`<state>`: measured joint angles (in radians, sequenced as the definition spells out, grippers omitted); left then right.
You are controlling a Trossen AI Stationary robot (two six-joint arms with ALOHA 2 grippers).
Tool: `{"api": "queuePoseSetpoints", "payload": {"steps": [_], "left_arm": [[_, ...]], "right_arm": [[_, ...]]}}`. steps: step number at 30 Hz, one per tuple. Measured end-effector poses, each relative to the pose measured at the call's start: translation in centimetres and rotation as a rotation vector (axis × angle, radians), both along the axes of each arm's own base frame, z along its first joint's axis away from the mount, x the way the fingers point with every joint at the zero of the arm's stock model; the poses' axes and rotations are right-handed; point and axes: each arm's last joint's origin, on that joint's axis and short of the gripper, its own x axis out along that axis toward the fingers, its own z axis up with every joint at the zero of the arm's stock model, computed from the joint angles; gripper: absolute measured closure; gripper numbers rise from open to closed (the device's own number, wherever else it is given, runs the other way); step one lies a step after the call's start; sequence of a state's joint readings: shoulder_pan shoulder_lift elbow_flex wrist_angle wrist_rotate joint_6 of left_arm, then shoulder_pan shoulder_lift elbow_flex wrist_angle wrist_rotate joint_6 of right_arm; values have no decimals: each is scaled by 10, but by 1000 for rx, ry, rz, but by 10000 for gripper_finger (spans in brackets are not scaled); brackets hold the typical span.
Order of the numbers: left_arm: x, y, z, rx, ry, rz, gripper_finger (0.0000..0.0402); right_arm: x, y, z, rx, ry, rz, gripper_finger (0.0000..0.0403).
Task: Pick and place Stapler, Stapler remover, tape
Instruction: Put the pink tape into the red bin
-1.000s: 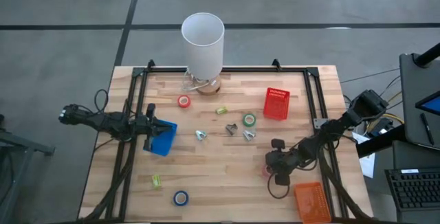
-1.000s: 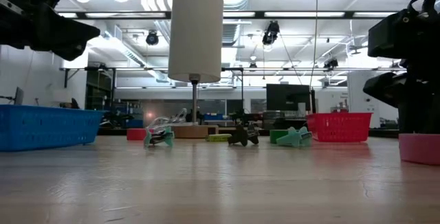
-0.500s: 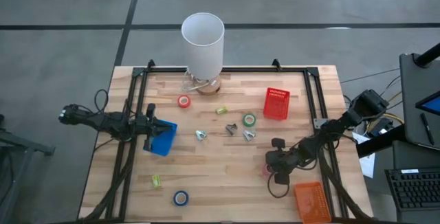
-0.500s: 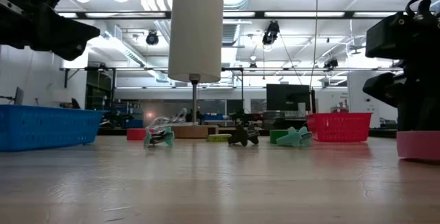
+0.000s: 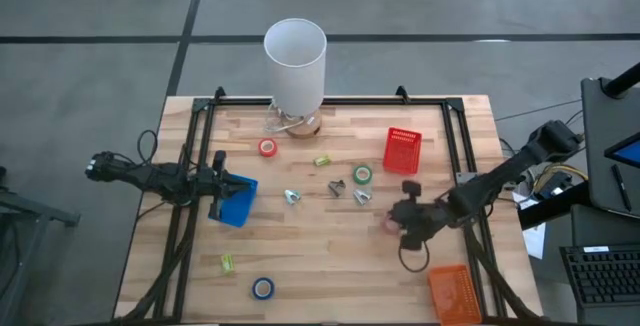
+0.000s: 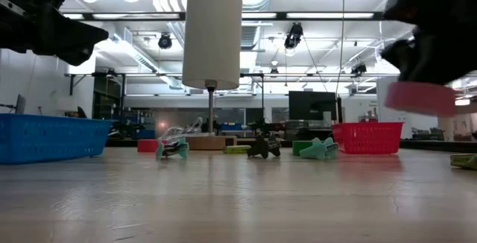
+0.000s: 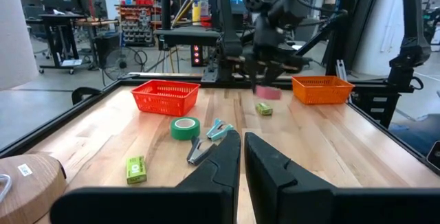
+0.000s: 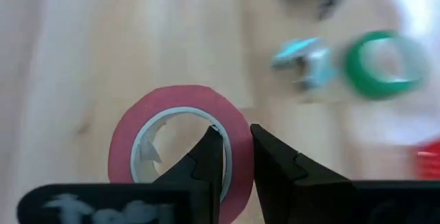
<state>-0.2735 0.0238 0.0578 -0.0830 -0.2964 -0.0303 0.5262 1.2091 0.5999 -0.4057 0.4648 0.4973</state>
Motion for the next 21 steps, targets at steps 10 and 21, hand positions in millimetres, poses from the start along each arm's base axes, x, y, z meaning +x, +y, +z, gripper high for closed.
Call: {"api": "queuePoseSetpoints", "payload": {"steps": [10, 21], "left_arm": [[0, 0, 0, 0, 0, 0, 376], [0, 0, 0, 0, 0, 0, 376]], "right_arm": [[-16, -37, 34, -149, -208, -281, 344], [-20, -78, 46, -179, -239, -508, 344]]}}
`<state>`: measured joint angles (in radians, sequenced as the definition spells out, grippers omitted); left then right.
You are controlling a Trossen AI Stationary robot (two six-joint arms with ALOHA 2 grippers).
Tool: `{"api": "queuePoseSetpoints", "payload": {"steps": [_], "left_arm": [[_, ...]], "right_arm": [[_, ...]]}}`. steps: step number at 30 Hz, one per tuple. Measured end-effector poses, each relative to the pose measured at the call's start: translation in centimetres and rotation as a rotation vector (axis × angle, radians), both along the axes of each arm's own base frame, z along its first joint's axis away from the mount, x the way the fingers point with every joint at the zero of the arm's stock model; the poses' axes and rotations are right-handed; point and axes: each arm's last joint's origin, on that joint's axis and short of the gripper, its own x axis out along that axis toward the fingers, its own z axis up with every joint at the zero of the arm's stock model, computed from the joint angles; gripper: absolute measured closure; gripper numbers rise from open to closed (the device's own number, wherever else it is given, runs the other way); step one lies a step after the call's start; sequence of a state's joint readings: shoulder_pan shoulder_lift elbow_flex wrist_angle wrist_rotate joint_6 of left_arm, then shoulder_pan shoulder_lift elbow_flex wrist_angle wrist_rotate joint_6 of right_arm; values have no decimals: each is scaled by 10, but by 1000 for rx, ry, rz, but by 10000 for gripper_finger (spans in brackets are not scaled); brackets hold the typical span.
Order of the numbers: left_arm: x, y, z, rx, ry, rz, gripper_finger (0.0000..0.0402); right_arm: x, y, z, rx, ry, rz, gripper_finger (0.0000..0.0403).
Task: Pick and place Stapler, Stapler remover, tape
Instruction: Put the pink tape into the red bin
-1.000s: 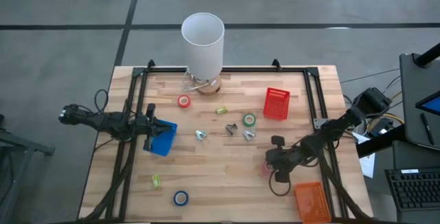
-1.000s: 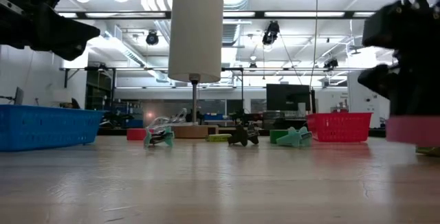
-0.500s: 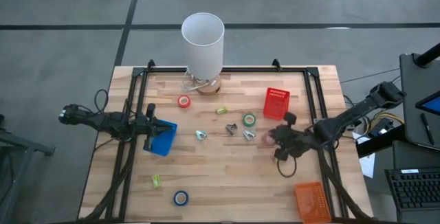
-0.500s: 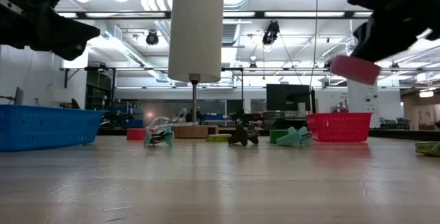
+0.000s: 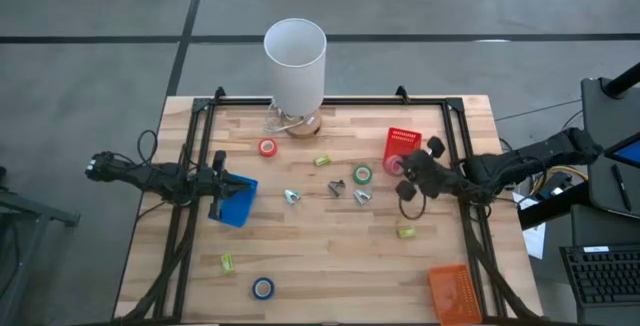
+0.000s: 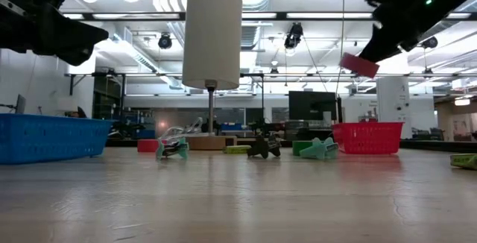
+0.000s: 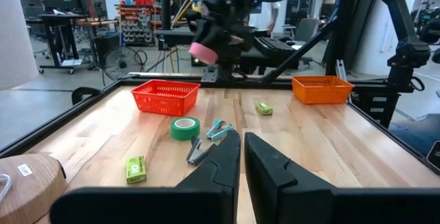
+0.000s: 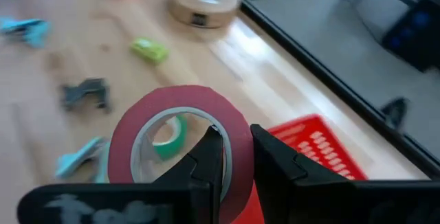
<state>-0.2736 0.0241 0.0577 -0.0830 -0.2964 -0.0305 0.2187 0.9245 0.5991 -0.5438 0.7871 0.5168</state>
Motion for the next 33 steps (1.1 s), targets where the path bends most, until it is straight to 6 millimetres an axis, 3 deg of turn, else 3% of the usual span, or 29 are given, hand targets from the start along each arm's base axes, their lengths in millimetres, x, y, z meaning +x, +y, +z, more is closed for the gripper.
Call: {"api": "queuePoseSetpoints", "payload": {"steps": [20, 33], "left_arm": [[0, 0, 0, 0, 0, 0, 376], [0, 0, 0, 0, 0, 0, 376]], "right_arm": [[5, -79, -23, 195, 161, -270, 344], [13, -103, -57, 267, 343, -350, 344]]}}
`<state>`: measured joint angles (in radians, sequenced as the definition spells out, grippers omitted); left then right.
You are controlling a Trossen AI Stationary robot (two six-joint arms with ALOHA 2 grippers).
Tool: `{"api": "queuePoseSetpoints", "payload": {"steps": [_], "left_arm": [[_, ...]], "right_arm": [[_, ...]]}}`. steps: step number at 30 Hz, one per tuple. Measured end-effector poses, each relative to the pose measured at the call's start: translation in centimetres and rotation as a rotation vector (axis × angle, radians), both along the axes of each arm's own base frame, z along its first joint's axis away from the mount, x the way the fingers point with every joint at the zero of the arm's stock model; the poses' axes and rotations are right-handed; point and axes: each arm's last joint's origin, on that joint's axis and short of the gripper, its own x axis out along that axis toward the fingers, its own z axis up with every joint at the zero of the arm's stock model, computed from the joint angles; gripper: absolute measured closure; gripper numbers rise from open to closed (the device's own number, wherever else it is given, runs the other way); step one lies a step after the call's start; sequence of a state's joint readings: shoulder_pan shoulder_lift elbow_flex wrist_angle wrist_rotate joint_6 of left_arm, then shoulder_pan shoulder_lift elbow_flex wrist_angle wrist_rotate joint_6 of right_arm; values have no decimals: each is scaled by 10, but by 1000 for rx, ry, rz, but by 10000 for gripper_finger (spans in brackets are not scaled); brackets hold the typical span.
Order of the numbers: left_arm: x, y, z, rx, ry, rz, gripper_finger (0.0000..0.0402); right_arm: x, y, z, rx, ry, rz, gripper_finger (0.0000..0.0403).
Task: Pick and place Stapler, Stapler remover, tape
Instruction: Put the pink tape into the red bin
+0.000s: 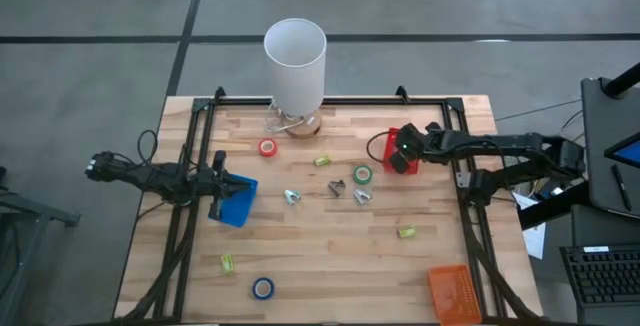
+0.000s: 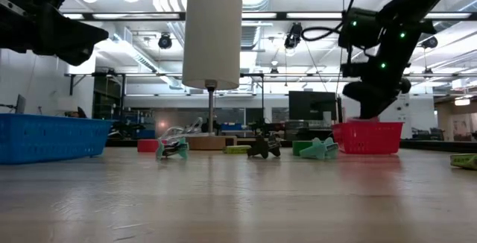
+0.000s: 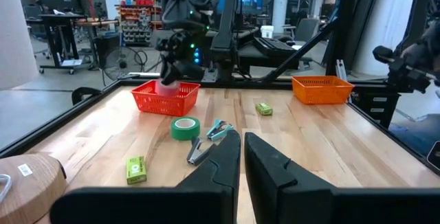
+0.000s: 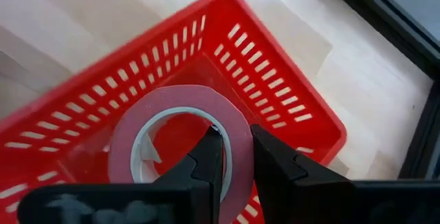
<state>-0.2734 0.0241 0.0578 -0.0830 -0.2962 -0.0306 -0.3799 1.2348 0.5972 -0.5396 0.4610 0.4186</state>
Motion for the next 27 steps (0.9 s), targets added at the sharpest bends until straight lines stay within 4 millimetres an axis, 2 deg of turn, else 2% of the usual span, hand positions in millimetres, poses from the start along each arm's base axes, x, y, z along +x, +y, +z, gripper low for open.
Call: {"api": "queuePoseSetpoints", "payload": {"steps": [6, 14, 27], "left_arm": [[0, 0, 0, 0, 0, 0, 376], [0, 0, 0, 0, 0, 0, 376], [0, 0, 0, 0, 0, 0, 376]], "right_arm": [[6, -7, -13, -7, 83, 49, 344], [8, -17, -24, -37, 148, 17, 344], [8, -21, -23, -42, 123, 2, 344]]}}
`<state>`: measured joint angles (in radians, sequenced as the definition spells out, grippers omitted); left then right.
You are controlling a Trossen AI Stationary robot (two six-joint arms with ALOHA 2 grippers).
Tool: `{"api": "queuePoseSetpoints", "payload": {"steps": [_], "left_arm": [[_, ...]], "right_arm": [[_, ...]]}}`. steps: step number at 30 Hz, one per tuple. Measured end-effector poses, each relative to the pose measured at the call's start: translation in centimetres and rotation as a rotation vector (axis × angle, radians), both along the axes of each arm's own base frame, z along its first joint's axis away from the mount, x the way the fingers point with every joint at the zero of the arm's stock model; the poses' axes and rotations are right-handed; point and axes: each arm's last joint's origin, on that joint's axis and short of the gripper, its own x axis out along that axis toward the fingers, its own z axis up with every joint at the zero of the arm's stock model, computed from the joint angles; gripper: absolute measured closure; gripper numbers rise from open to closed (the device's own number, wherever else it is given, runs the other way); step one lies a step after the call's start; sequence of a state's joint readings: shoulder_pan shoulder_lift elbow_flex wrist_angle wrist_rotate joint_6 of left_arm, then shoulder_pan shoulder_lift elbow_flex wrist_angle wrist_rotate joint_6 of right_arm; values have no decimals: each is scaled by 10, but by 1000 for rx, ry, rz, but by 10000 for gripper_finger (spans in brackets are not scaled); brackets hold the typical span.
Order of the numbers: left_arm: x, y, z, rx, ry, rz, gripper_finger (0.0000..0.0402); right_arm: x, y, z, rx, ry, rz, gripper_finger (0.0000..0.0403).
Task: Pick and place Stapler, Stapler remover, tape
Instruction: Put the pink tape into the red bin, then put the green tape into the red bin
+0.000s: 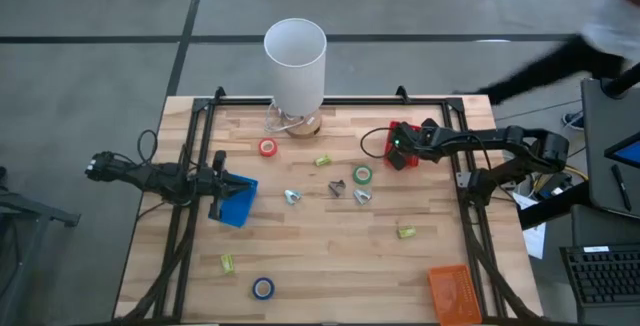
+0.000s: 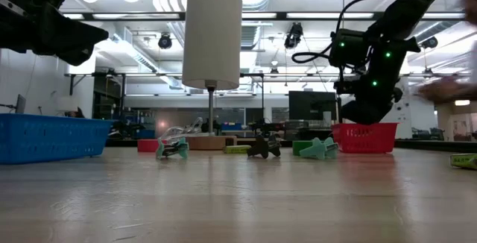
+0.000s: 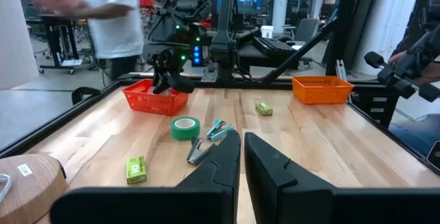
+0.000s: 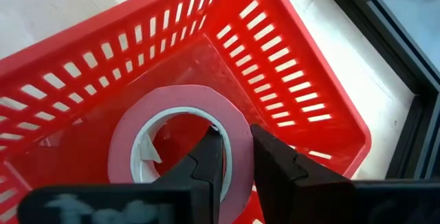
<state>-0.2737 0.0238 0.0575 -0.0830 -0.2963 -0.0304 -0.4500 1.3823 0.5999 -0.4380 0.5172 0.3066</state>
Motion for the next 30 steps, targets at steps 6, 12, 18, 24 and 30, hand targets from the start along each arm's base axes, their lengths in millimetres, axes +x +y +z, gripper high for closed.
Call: {"api": "queuePoseSetpoints", "payload": {"steps": [6, 12, 18, 24, 30], "left_arm": [[0, 0, 0, 0, 0, 0, 376], [0, 0, 0, 0, 0, 0, 376], [0, 0, 0, 0, 0, 0, 376], [0, 0, 0, 0, 0, 0, 376], [0, 0, 0, 0, 0, 1, 376]], "right_arm": [[0, 0, 0, -8, 3, -3, 314], [-1, -2, 1, -76, 35, -29, 249], [0, 4, 6, -87, 24, 13, 194], [5, 20, 27, -107, -86, 92, 178], [18, 50, 52, -31, -298, 293, 177]]}}
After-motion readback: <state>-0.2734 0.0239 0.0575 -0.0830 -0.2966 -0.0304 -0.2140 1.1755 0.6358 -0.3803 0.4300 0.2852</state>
